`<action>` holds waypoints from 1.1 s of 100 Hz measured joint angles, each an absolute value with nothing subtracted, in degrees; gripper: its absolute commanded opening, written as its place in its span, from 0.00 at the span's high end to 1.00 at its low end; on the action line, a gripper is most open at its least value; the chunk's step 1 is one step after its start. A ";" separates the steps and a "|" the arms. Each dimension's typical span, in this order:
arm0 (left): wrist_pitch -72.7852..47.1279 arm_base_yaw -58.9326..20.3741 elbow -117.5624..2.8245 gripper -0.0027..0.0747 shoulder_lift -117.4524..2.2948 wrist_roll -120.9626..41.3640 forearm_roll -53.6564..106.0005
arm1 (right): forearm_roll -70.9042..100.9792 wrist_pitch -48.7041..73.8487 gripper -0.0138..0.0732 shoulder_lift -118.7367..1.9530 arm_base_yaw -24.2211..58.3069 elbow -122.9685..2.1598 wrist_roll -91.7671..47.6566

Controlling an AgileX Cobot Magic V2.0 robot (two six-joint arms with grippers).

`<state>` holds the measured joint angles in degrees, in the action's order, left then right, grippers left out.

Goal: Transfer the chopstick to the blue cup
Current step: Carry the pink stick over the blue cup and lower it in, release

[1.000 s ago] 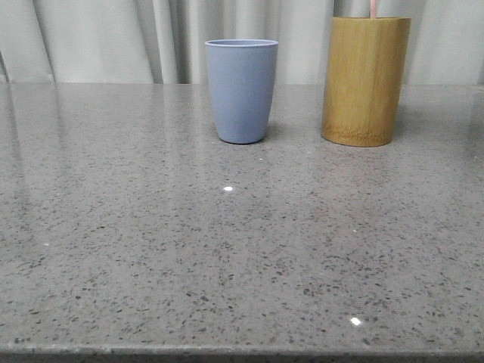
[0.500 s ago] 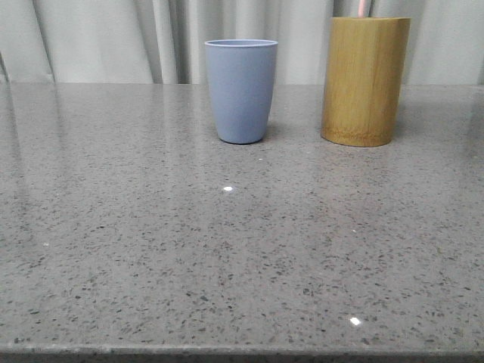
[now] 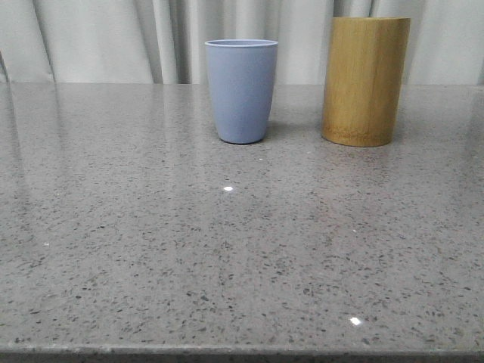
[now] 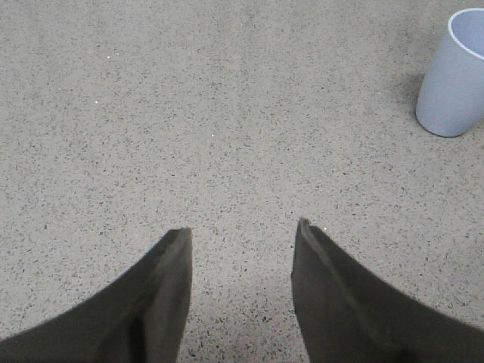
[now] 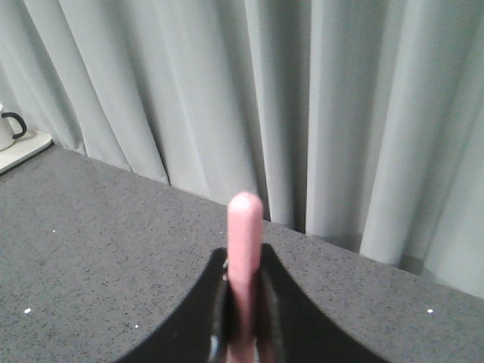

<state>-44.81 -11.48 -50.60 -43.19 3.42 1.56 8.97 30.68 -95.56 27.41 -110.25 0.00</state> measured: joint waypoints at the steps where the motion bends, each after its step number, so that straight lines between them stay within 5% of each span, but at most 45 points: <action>1: -44.81 -11.48 -50.60 0.56 -43.19 3.42 1.56 | 8.97 30.63 0.93 -95.83 27.59 -110.25 0.00; 64: -44.81 -11.48 -50.60 0.56 -43.19 3.42 1.56 | 8.97 30.77 0.92 -105.30 28.24 -110.25 0.00; 91: -44.81 -11.48 -50.60 0.56 -43.19 3.42 1.56 | 8.97 32.86 0.55 -107.10 28.24 -110.25 0.00; 110: -44.81 -11.48 -50.60 0.56 -43.19 3.42 1.42 | 8.97 33.01 0.54 -107.13 28.24 -110.25 0.00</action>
<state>-44.81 -11.48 -50.60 -43.19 3.42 1.42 8.97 33.01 -107.13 28.24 -110.25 0.00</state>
